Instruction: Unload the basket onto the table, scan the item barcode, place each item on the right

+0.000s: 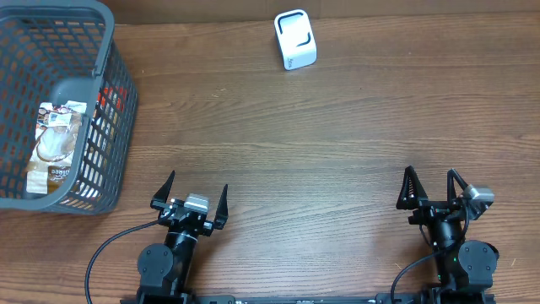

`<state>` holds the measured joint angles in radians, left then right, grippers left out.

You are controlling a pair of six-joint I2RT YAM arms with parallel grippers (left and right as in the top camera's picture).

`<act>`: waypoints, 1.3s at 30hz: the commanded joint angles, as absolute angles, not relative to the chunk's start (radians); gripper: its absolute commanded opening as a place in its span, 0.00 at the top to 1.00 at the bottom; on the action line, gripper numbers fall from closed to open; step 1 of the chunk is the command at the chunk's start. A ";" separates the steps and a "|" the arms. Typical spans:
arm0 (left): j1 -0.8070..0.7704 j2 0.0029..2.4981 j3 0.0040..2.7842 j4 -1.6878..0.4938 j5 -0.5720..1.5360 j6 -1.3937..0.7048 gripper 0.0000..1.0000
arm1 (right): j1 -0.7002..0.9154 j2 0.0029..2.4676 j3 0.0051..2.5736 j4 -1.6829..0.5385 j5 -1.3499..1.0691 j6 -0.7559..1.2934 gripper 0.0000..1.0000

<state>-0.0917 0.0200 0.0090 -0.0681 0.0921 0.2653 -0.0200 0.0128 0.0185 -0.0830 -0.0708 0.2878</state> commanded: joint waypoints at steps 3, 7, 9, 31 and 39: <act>-0.098 0.018 0.005 -0.070 0.085 0.266 0.00 | -0.028 0.005 0.008 -0.079 -0.065 0.287 0.00; -0.098 0.018 0.005 -0.070 0.085 0.266 0.00 | -0.028 0.005 0.008 -0.079 -0.065 0.287 0.00; -0.098 0.018 0.005 -0.070 0.085 0.266 0.00 | -0.028 0.005 0.008 -0.079 -0.065 0.287 0.00; -0.098 0.018 0.005 -0.072 0.070 0.241 0.00 | -0.028 0.005 0.008 -0.079 -0.065 0.287 0.00; -0.098 0.019 0.024 -0.075 0.067 0.220 0.00 | -0.028 0.005 0.008 -0.079 -0.065 0.287 0.00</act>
<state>-0.0917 0.0200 0.0090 -0.0692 0.0807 0.2390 -0.0200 0.0128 0.0185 -0.0830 -0.0704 0.2871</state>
